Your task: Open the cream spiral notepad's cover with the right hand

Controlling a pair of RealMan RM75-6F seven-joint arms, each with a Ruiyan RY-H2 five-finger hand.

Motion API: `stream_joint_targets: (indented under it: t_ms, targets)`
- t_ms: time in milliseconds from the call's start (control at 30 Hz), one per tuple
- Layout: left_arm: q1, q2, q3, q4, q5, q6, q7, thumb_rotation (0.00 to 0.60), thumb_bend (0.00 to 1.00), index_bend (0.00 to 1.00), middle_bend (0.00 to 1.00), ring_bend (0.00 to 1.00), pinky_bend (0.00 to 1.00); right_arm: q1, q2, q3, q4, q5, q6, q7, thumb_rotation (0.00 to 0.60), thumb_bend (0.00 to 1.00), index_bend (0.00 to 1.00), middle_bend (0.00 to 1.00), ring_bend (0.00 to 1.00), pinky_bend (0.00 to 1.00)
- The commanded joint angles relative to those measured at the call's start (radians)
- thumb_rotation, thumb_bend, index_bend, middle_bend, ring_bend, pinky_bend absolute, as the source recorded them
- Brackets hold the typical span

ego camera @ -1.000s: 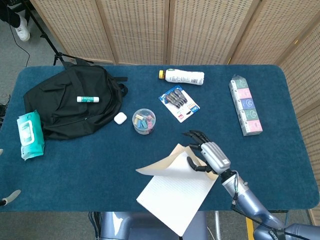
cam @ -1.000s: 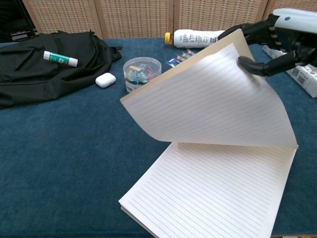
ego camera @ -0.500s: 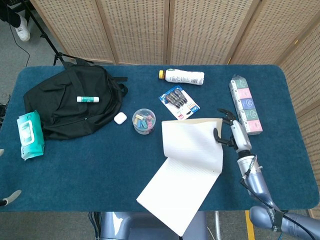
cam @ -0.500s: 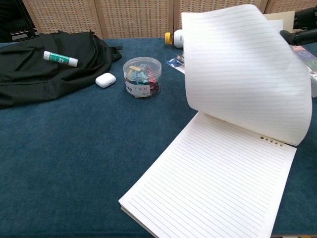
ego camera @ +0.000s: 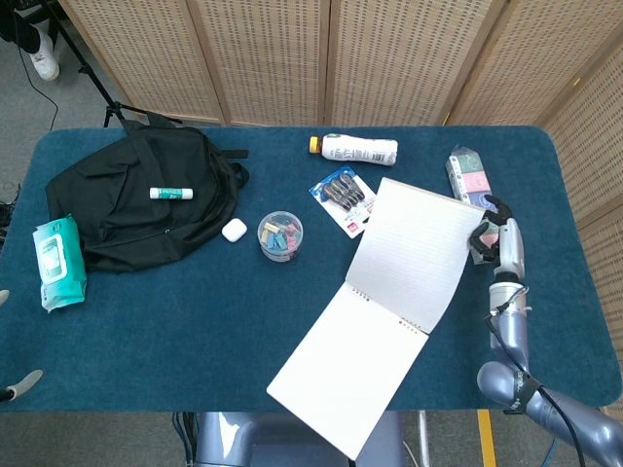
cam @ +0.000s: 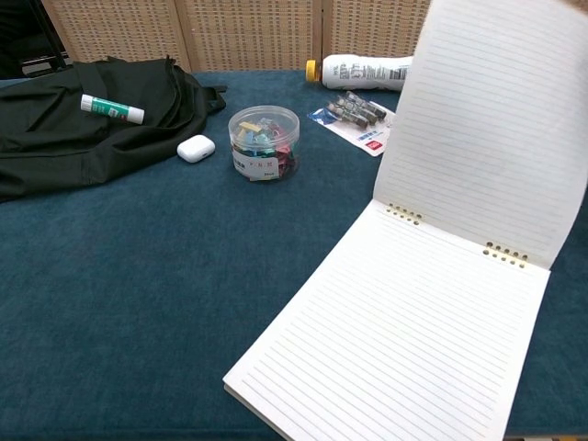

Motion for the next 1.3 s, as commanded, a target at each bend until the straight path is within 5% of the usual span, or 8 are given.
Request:
stream_joint_targets:
  t_ms: [33,133,267,333,667,900,1000,1300]
  targets:
    - [0.000,0.000,0.000,0.001,-0.001,0.000,-0.001,0.600,0.00,0.00,0.00,0.00,0.00,-0.008,-0.025,0.001,0.055,-0.024,-0.035,0.019,0.600,0.77,0.36,0.03,0.00,0.00]
    - [-0.002,0.000,0.000,0.002,0.001,-0.001,0.000,0.600,0.00,0.00,0.00,0.00,0.00,-0.014,-0.020,-0.013,0.082,-0.052,-0.073,0.020,0.600,0.48,0.09,0.00,0.00,0.00]
    - [-0.002,0.000,0.001,0.003,0.005,0.000,0.000,0.600,0.00,0.00,0.00,0.00,0.00,-0.020,-0.020,-0.018,0.095,-0.083,-0.072,0.011,0.600,0.15,0.03,0.00,0.00,0.00]
    - [-0.001,-0.001,0.001,0.004,0.006,0.003,-0.002,0.600,0.00,0.00,0.00,0.00,0.00,-0.024,-0.023,-0.011,0.094,-0.103,-0.055,0.017,0.600,0.07,0.03,0.00,0.00,0.00]
    - [0.003,-0.001,0.001,0.011,0.010,0.013,-0.014,0.600,0.00,0.00,0.00,0.00,0.00,-0.042,-0.007,-0.035,0.107,-0.277,0.101,-0.024,0.600,0.00,0.03,0.00,0.00,0.00]
    - [0.012,-0.014,-0.027,0.003,-0.057,0.029,0.016,0.600,0.00,0.00,0.00,0.00,0.00,-0.127,0.089,-0.216,0.069,-0.585,0.275,-0.050,0.600,0.00,0.04,0.00,0.00,0.00]
    - [-0.001,-0.009,-0.030,-0.004,-0.072,-0.001,0.012,0.600,0.00,0.00,0.00,0.00,0.00,-0.240,0.159,-0.339,0.013,-0.755,0.466,-0.156,0.600,0.00,0.08,0.00,0.00,0.00]
    - [-0.011,0.000,-0.034,-0.006,-0.084,-0.024,0.002,0.600,0.00,0.00,0.00,0.00,0.00,-0.367,0.226,-0.402,-0.151,-0.810,0.591,-0.262,0.600,0.00,0.12,0.00,0.00,0.00]
